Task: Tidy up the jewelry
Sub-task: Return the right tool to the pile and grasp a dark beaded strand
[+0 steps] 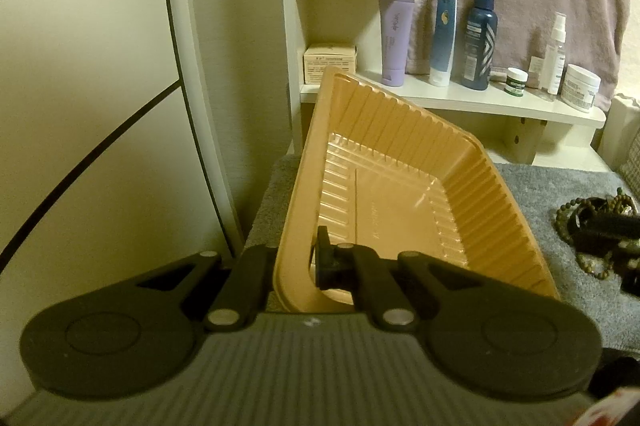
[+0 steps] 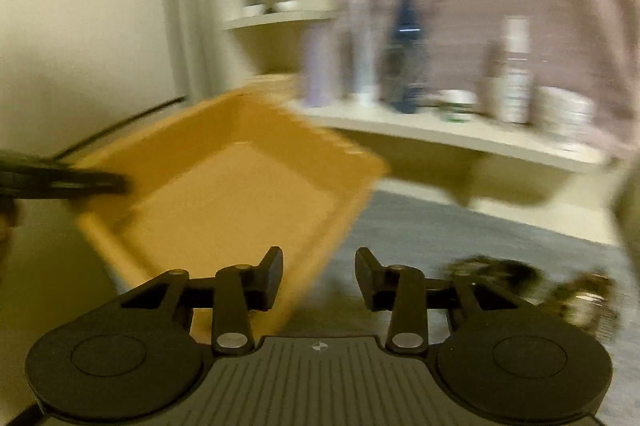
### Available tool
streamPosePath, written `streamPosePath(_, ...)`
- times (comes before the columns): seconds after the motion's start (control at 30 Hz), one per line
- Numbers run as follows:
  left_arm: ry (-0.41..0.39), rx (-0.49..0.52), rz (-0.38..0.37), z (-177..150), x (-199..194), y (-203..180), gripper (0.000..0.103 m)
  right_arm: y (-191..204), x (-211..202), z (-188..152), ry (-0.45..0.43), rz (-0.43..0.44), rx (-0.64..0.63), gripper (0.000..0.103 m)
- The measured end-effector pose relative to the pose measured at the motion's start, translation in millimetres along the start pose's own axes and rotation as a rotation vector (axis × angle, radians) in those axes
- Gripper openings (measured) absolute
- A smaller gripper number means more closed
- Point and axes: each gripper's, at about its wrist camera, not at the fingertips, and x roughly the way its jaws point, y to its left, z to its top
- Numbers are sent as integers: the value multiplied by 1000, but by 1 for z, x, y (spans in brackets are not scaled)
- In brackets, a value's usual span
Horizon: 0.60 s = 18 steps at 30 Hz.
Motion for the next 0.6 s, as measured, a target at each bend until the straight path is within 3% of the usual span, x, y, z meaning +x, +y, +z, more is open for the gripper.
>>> streamPosePath(0.07, 0, 1, 0, 0, 0, 0, 4, -14, -1, -7, -9, -109, 29, 40)
streamPosePath(0.23, 3, -1, 0, 0, 1, 1, 4, -51, -1, -21, -18, -279, 170, 40)
streamPosePath(0.37, 6, -1, 4, 0, 1, 1, 4, -65, -1, -30, -16, -326, 242, 38)
streamPosePath(0.6, 12, -3, 5, 1, 2, 2, 4, -64, 12, -35, -10, -333, 246, 27)
